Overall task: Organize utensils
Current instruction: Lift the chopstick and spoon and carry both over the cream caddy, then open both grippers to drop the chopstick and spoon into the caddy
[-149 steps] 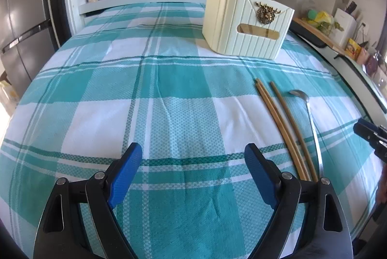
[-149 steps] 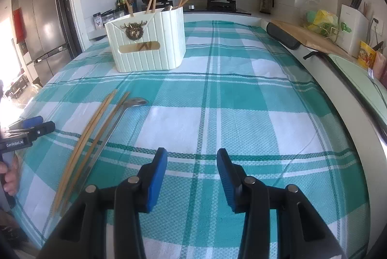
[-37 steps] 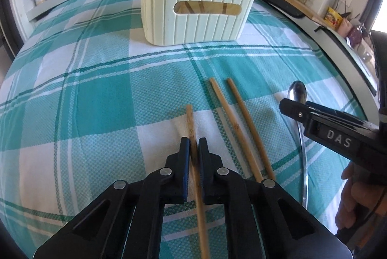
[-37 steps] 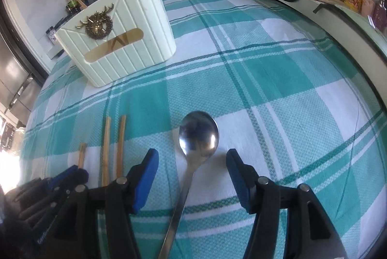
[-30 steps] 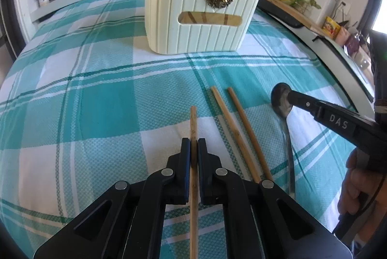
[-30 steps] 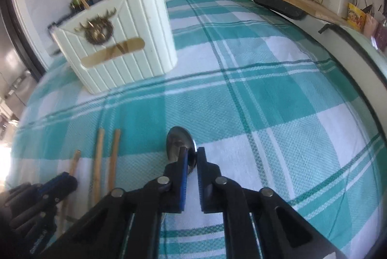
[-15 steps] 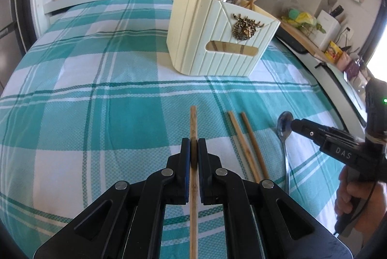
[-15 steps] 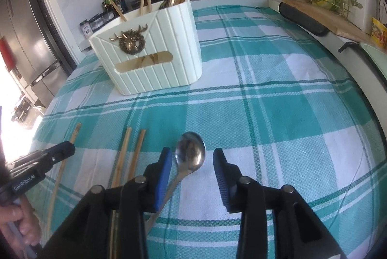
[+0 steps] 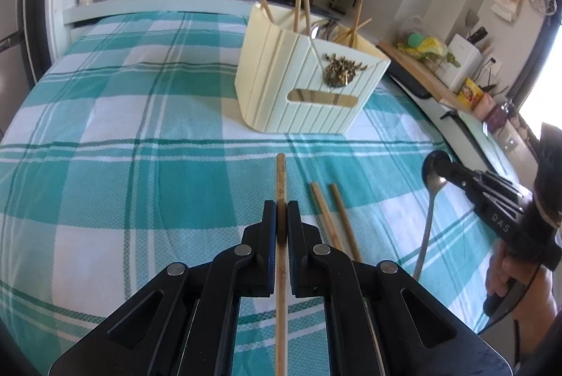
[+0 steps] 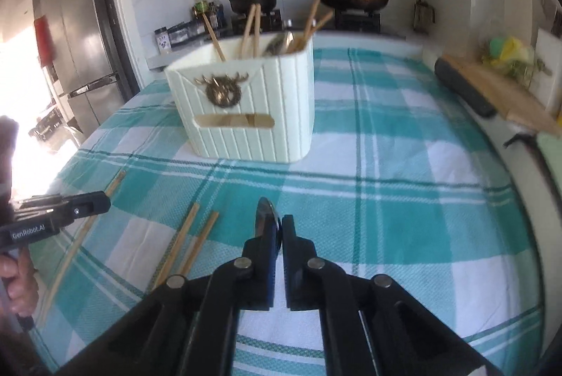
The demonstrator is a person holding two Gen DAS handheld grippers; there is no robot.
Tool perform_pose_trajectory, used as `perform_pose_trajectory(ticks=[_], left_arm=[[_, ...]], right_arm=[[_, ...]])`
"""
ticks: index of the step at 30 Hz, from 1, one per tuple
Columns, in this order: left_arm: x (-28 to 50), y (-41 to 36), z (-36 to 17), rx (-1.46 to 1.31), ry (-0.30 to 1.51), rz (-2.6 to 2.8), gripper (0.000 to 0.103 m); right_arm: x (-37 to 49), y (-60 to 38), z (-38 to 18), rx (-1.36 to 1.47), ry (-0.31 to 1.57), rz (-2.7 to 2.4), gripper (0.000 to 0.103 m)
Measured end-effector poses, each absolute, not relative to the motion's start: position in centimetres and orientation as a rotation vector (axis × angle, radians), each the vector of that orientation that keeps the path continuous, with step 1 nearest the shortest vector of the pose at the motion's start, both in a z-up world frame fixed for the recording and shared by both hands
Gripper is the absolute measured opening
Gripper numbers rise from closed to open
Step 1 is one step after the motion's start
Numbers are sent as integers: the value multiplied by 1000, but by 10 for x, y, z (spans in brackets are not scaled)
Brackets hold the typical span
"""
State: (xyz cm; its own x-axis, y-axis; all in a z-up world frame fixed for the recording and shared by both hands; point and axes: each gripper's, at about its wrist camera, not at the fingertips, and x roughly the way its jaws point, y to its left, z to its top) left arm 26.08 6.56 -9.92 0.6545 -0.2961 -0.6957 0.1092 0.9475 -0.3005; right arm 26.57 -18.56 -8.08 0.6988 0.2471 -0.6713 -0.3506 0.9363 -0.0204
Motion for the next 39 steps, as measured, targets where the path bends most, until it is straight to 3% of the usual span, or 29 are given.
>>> perform_pose_trajectory(ticks=[6, 25, 39], left_arm=[[251, 79, -62, -304, 728, -268, 4], [229, 100, -3, -346, 563, -254, 4], [320, 88, 75, -260, 444, -250, 4]], right_arm=[[232, -182, -33, -261, 542, 265, 3], [215, -197, 6, -248, 409, 227, 3], [303, -181, 63, -243, 332, 240, 3]])
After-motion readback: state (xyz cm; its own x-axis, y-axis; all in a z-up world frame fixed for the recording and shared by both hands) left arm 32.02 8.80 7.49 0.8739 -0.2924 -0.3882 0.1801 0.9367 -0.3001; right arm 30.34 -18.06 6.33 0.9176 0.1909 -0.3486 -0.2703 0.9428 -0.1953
